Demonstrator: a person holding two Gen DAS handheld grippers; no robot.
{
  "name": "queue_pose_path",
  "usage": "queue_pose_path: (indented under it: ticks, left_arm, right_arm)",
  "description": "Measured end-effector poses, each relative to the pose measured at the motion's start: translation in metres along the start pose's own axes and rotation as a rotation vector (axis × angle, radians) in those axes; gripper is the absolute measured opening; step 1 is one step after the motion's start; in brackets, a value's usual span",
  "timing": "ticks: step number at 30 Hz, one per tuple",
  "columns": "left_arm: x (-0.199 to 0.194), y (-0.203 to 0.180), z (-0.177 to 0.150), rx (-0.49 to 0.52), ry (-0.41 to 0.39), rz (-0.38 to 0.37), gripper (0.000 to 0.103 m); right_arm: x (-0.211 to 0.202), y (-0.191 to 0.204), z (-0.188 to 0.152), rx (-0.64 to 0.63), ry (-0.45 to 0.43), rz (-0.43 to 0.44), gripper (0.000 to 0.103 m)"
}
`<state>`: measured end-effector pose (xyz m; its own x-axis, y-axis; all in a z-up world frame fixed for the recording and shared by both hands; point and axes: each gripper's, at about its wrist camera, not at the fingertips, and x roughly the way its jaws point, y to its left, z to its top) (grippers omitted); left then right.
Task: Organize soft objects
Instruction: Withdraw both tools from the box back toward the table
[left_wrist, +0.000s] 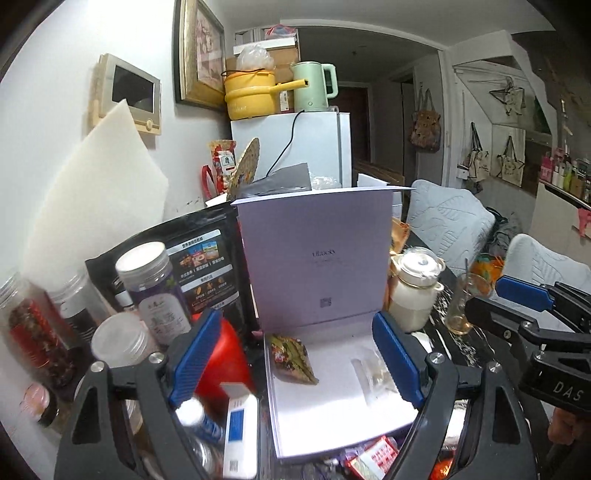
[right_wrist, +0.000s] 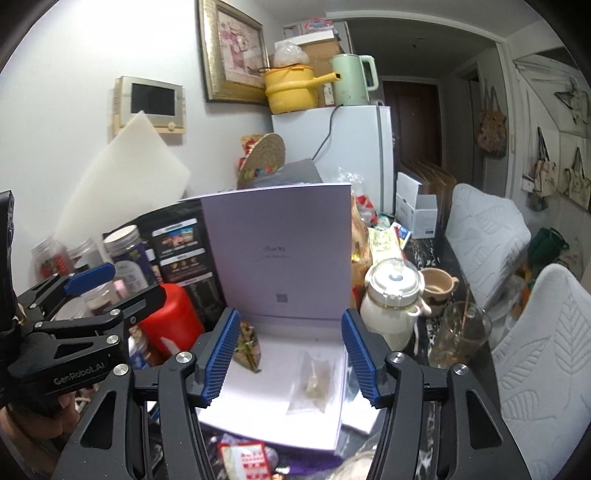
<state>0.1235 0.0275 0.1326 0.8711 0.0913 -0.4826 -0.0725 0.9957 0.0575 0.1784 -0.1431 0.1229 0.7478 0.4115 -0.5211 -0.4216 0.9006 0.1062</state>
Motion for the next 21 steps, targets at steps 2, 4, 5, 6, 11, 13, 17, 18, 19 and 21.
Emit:
queue_pose_path:
  ticks: [2, 4, 5, 6, 11, 13, 17, 18, 19, 21]
  left_arm:
    - [-0.011, -0.002, -0.005, 0.01, -0.008, -0.003, 0.097]
    - [-0.022, -0.004, -0.01, 0.018, -0.02, 0.001, 0.098]
    - [-0.027, -0.005, -0.013, 0.023, -0.023, 0.001, 0.098]
    - [-0.032, -0.006, -0.016, 0.026, -0.024, 0.0, 0.098]
    - [-0.055, -0.007, -0.03, 0.024, -0.027, -0.037, 0.098]
    - [-0.063, -0.008, -0.037, 0.027, -0.024, -0.05, 0.098]
    - [-0.077, -0.01, -0.051, 0.027, -0.013, -0.065, 0.098]
    - [-0.081, -0.01, -0.055, 0.027, -0.01, -0.073, 0.098]
    - [-0.084, -0.01, -0.058, 0.029, -0.008, -0.081, 0.098]
    - [-0.09, -0.011, -0.066, 0.033, -0.003, -0.09, 0.098]
  right_arm:
    - [-0.01, 0.003, -0.005, -0.004, -0.005, 0.001, 0.06]
    - [-0.021, 0.007, -0.01, -0.008, -0.015, 0.005, 0.063]
    - [-0.029, 0.009, -0.014, -0.013, -0.02, 0.005, 0.063]
    - [-0.034, 0.011, -0.017, -0.016, -0.023, 0.004, 0.065]
    - [-0.06, 0.019, -0.033, -0.025, -0.035, 0.006, 0.069]
    - [-0.07, 0.023, -0.041, -0.028, -0.042, 0.012, 0.074]
    - [-0.089, 0.033, -0.055, -0.044, -0.052, 0.019, 0.074]
    - [-0.095, 0.036, -0.06, -0.049, -0.053, 0.018, 0.075]
    - [-0.099, 0.039, -0.063, -0.053, -0.056, 0.02, 0.075]
    - [-0.106, 0.044, -0.07, -0.058, -0.059, 0.023, 0.076]
